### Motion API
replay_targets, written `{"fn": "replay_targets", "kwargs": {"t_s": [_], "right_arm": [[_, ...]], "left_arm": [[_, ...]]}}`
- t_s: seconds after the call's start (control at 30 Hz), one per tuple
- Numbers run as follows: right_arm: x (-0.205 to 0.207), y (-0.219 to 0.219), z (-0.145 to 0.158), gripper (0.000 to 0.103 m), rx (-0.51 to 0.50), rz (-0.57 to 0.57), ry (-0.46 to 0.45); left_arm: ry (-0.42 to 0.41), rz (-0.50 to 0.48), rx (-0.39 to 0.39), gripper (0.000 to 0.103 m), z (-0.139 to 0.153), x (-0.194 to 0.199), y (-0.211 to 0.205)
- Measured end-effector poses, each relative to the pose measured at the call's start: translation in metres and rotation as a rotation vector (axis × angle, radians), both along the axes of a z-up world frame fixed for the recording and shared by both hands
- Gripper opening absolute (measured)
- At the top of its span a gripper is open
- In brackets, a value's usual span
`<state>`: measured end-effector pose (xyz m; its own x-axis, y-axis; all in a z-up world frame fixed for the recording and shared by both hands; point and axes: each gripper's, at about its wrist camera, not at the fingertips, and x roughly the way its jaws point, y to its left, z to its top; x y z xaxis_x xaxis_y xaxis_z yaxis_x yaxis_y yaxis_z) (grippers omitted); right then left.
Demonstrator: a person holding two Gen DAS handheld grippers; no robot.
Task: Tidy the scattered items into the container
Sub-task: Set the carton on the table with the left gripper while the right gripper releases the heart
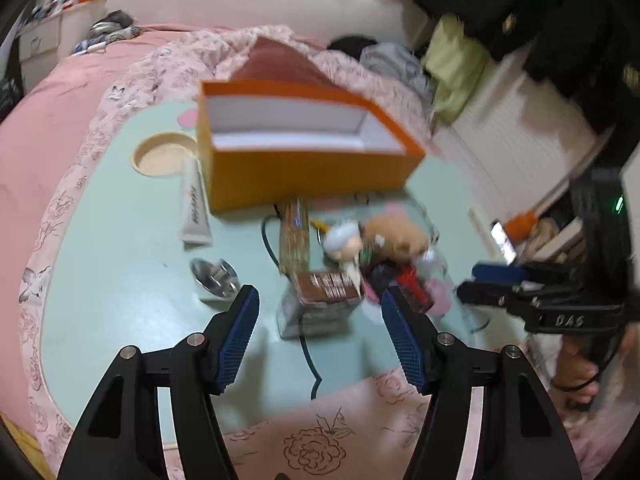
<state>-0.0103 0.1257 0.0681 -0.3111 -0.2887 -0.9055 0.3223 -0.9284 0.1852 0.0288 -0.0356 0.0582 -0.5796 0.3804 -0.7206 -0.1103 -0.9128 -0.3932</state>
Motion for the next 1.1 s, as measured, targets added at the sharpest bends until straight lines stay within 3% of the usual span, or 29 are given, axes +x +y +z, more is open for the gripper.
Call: {"fn": "replay_targets", "kwargs": {"t_s": [0.07, 0.23, 0.4, 0.53, 0.7, 0.87, 0.97, 1.1], "right_arm": [[-0.001, 0.008, 0.009, 0.052, -0.038, -0.012, 0.022], [-0.023, 0.023, 0.024, 0.059, -0.108, -0.044, 0.047], [-0.068, 0.04, 0.026, 0.059, -0.182, -0.112, 0.055], [-0.104, 0.05, 0.023, 0.059, -0.179, -0.183, 0.092], [-0.141, 0.057, 0.01, 0.059, -0.251, -0.184, 0.095], [-0.142, 0.047, -0.001, 0.062, -0.338, -0.125, 0.057], [-0.127, 0.036, 0.0, 0.067, -0.306, -0.105, 0.083], [-0.116, 0.029, 0.001, 0.071, -0.301, -0.088, 0.099]], "left_arm": [[0.018, 0.044, 0.026, 0.068, 0.01, -0.001, -0.017], [0.037, 0.147, -0.035, 0.07, 0.024, -0.019, -0.053], [0.002, 0.191, 0.075, 0.07, 0.016, -0.048, -0.079], [-0.052, 0.2, 0.151, 0.07, -0.003, -0.074, -0.079], [-0.053, 0.194, 0.157, 0.07, -0.011, -0.098, -0.066], [-0.044, 0.201, 0.192, 0.073, -0.011, -0.12, -0.057], [-0.03, 0.222, 0.142, 0.073, -0.008, -0.133, -0.053], [-0.013, 0.225, 0.136, 0.074, -0.009, -0.143, -0.053]]}}
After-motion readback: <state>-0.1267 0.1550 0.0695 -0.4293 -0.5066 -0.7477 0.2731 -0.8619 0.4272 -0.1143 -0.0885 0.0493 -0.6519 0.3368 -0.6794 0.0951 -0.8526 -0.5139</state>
